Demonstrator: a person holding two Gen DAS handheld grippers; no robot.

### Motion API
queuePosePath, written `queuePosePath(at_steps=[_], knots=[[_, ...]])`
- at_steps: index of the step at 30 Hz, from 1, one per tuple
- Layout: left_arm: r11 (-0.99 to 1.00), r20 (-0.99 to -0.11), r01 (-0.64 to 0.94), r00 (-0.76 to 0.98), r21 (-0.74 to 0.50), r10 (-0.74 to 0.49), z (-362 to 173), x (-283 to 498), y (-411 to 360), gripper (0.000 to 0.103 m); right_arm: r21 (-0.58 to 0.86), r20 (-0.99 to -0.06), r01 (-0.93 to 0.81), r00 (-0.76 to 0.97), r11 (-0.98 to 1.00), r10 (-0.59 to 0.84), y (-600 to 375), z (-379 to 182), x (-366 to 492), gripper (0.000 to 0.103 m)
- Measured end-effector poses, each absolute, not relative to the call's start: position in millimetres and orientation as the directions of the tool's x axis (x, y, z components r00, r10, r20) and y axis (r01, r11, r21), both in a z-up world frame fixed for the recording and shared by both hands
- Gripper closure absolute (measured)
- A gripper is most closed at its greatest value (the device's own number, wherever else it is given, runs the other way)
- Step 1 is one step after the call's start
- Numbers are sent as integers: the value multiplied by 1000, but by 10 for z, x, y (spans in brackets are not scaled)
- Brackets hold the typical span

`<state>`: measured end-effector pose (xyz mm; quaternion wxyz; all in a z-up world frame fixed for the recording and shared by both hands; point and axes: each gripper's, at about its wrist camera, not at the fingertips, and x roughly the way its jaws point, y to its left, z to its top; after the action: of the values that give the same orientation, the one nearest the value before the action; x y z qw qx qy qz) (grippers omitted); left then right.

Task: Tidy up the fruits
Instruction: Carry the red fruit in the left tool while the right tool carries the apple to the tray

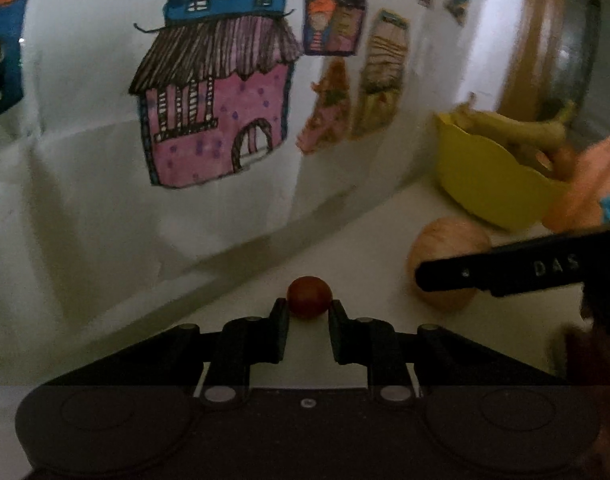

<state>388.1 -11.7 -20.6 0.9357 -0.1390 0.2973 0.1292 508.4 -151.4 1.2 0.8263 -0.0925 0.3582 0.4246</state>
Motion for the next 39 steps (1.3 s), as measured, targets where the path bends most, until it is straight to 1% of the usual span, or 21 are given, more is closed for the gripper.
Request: queuePosePath(at_steps=[5,9,14,19,22,27,31,34,36,39], knots=[[945,-598,-267,795,-191,103,-199,3448,-52,81,154,-680,-757,385,634,624,-1521,11,4734,29],[942,-615,-263,784,-209,83,-181,3128,2,81,126,-688,-748,407,652,600,-1475,-8,4314,29],[952,-626,-225,778,-207,48,-138,2607,73,83,113,-672,-730,443,674,593,-1440,-83,3642,29],[963,-638,-173,770,-207,1,-142,2282,114,83,97,-659,-712,478,696,581,-1543,-94,3204,29],[964,-629,-159,777,-212,-10,-148,2207,149,83,102,-652,-696,493,711,576,-1558,-70,2990,29],[969,-621,-136,784,-208,-23,-172,2298,115,78,80,-627,-658,551,749,551,-1593,-119,2880,29],[971,-608,-111,793,-211,-42,-184,2356,71,76,80,-607,-633,581,770,542,-1598,-158,2828,29],[972,-602,-90,797,-215,-59,-190,2420,62,72,100,-590,-616,596,782,545,-1621,-182,2816,29],[974,-599,-89,799,-209,-55,-193,2455,71,70,111,-580,-605,605,789,546,-1641,-202,2803,29],[973,-596,-103,802,-207,-42,-198,2500,96,70,111,-565,-589,625,801,538,-1646,-228,2776,29]])
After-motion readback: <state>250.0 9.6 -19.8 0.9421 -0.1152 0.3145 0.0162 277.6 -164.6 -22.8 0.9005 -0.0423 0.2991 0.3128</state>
